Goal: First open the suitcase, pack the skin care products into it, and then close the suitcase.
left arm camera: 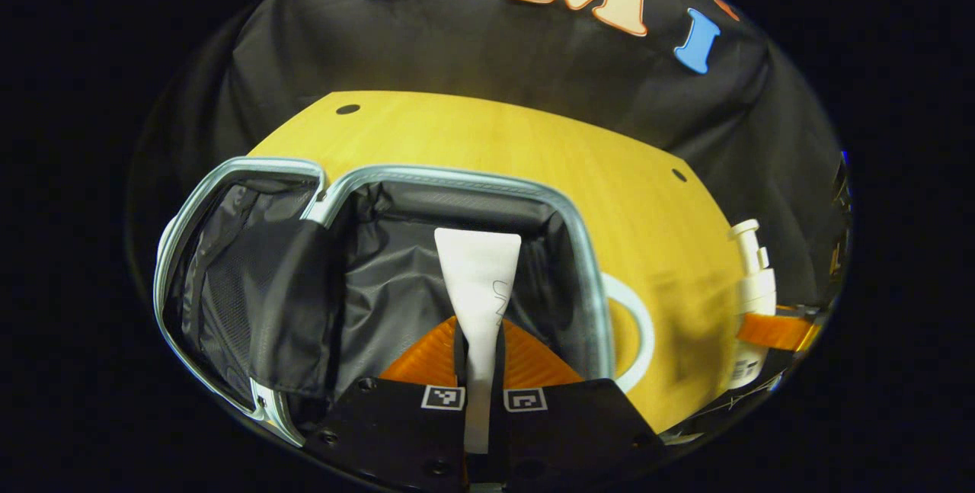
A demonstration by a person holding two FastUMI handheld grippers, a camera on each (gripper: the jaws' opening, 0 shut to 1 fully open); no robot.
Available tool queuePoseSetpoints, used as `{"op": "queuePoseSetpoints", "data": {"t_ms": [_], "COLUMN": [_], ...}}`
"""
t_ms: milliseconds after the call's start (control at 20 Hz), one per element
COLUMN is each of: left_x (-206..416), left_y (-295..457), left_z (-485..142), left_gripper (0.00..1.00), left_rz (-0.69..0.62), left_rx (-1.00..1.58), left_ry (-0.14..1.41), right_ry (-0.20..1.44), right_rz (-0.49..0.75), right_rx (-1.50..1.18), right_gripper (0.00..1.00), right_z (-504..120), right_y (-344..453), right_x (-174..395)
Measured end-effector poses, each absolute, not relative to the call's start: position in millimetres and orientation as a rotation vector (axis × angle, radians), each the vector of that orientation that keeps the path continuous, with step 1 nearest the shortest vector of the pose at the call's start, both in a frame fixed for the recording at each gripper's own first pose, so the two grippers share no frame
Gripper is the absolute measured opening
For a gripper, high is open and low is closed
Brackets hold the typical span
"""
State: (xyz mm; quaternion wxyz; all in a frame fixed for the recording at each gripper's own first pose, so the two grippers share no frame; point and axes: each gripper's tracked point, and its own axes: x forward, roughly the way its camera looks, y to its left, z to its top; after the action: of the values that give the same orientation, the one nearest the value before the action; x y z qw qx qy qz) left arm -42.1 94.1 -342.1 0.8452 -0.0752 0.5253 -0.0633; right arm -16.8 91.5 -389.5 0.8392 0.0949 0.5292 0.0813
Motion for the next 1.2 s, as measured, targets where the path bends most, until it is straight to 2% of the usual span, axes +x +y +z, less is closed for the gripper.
{"op": "queuePoseSetpoints", "data": {"t_ms": [250,450,550,650,750,800,900,950,1000,1050,1100,1200], "left_x": [-57,-53,-50,-50,-43,-37,-27,-20,-13,-7,-3,4], "left_y": [122,128,127,124,125,125,135,144,156,171,186,222], "left_z": [-375,-377,-375,-369,-351,-337,-309,-298,-286,-275,-264,-249], "left_gripper": [0.05,0.05,0.17,0.36,0.63,0.57,0.58,0.54,0.63,0.63,0.68,0.64], "left_rz": [-0.106,-0.120,-0.135,-0.145,-0.167,-0.183,-0.181,-0.168,-0.148,-0.124,-0.095,-0.037], "left_rx": [-0.168,-0.179,-0.200,-0.215,-0.213,-0.218,-0.219,-0.221,-0.225,-0.228,-0.225,-0.202], "left_ry": [1.180,1.160,1.131,1.118,1.061,1.031,0.971,0.944,0.915,0.889,0.860,0.819], "right_ry": [1.129,1.144,1.151,1.156,1.170,1.174,1.193,1.203,1.219,1.239,1.259,1.299], "right_rz": [0.210,0.241,0.258,0.279,0.296,0.299,0.307,0.310,0.313,0.313,0.312,0.303], "right_rx": [0.211,0.242,0.251,0.260,0.271,0.282,0.301,0.305,0.304,0.301,0.300,0.293], "right_gripper": [0.50,0.50,0.49,0.49,0.49,0.49,0.49,0.49,0.50,0.50,0.50,0.51], "right_z": [-387,-390,-391,-393,-398,-401,-409,-414,-421,-429,-437,-452], "right_y": [131,168,187,207,226,234,252,259,267,274,280,290], "right_x": [-13,-10,-7,-4,-3,-1,-1,0,1,-1,-3,-9]}}
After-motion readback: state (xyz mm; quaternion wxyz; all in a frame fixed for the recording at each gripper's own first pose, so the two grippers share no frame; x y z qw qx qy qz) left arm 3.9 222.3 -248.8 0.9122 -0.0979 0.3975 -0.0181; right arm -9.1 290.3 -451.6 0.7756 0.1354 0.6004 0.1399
